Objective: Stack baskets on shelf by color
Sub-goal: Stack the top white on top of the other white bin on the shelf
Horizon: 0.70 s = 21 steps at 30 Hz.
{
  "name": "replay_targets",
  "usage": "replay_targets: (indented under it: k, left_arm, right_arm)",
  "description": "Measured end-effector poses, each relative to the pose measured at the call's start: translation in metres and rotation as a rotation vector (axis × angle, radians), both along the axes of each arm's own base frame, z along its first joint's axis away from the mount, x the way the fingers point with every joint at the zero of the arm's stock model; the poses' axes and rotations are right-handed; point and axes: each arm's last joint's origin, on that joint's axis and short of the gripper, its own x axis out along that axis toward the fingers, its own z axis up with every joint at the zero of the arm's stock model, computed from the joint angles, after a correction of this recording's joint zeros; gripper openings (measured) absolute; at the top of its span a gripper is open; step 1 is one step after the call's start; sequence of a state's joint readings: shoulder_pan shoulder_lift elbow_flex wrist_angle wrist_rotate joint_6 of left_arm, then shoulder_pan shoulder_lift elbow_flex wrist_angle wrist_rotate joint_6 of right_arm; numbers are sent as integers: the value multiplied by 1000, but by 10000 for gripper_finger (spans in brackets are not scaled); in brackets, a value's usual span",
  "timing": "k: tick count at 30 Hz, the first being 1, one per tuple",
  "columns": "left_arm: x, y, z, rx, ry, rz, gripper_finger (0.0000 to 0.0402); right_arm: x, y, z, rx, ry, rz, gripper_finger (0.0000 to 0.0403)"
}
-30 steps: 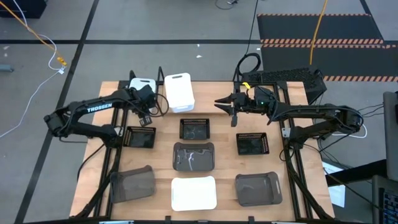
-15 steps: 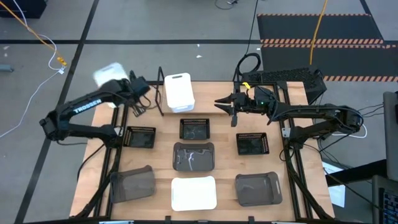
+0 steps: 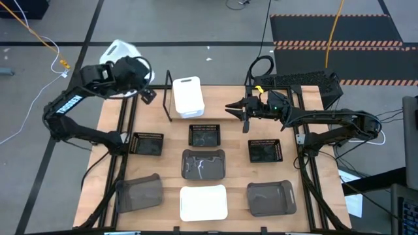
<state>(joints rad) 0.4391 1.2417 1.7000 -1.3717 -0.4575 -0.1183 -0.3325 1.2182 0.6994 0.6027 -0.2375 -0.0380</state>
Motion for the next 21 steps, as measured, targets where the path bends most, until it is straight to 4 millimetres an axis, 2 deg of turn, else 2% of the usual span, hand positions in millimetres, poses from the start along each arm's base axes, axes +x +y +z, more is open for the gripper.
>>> replay_targets:
  k: [3, 6, 11, 14, 18, 21]
  left_arm:
    - [30, 4, 5, 22, -38, -56, 2]
    - [72, 7, -1, 25, -32, -182, 2]
    - [137, 12, -22, 18, 50, -332, 2]
    - [168, 15, -40, 0, 113, -366, 2]
    - [193, 17, -70, -52, 212, -388, 2]
    - [201, 19, -90, -141, 283, -390, 3]
  right_arm:
    - [-1, 0, 2, -4, -11, 0, 63]
    - [-4, 1, 6, -10, -28, 0, 63]
    - [-11, 4, 13, -24, -25, 0, 63]
    - [-16, 6, 15, -37, -10, 0, 63]
    - [-19, 7, 15, -47, 18, -1, 63]
    - [-20, 7, 14, -48, 27, -2, 63]
